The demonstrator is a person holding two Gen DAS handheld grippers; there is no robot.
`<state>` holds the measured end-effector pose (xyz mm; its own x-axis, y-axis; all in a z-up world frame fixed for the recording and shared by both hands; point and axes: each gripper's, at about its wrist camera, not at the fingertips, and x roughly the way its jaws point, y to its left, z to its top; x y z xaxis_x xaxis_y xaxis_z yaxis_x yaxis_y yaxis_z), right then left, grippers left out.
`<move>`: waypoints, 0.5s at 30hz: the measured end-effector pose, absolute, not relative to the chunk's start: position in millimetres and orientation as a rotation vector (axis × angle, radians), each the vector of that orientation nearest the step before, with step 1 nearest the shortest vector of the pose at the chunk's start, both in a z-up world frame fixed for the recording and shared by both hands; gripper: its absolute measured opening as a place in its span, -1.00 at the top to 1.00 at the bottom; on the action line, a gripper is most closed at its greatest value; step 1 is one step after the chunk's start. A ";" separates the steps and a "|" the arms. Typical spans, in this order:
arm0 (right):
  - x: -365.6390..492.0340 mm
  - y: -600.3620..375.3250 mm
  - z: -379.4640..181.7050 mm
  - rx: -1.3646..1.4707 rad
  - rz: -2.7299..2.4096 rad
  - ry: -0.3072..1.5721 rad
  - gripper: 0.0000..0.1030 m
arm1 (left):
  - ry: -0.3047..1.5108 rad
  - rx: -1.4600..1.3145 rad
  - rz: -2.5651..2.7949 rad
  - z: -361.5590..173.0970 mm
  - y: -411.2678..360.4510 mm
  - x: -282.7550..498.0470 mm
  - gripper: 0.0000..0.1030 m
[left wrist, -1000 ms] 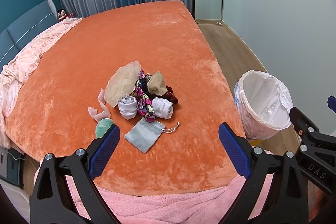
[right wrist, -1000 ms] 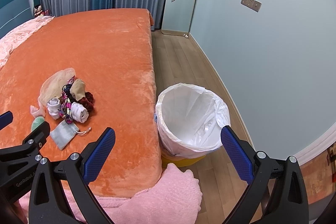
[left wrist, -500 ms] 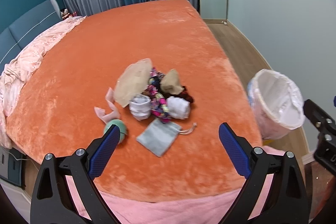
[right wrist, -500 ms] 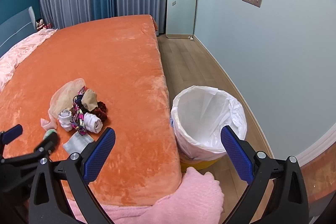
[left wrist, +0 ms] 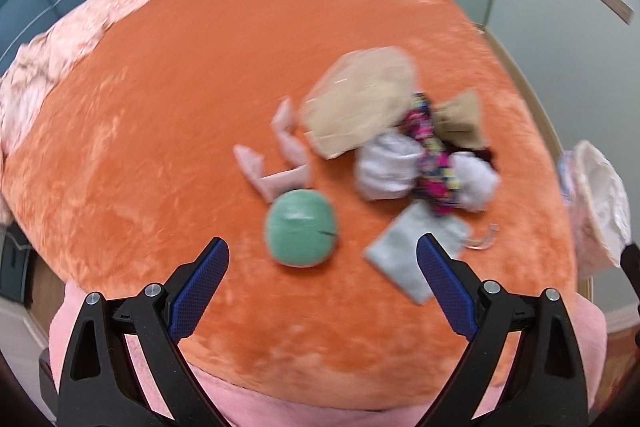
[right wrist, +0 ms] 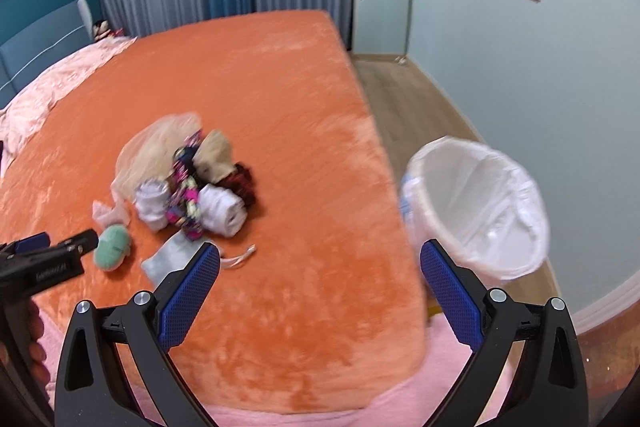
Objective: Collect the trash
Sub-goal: 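Grasp the green ball with the left tool while the right tool grasps the grey pouch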
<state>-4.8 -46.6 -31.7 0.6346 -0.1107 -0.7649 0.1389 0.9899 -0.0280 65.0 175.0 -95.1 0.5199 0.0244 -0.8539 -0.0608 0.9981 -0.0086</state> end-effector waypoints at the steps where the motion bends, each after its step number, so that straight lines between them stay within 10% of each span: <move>1: -0.2 -41.6 -38.3 0.041 -0.131 0.890 -0.86 | 1.029 -0.048 0.055 -98.7 180.5 67.3 -0.76; 15: 58.9 11.7 -126.6 0.115 0.011 1.083 -0.67 | 1.139 -0.252 -0.030 -162.2 218.4 107.0 -0.35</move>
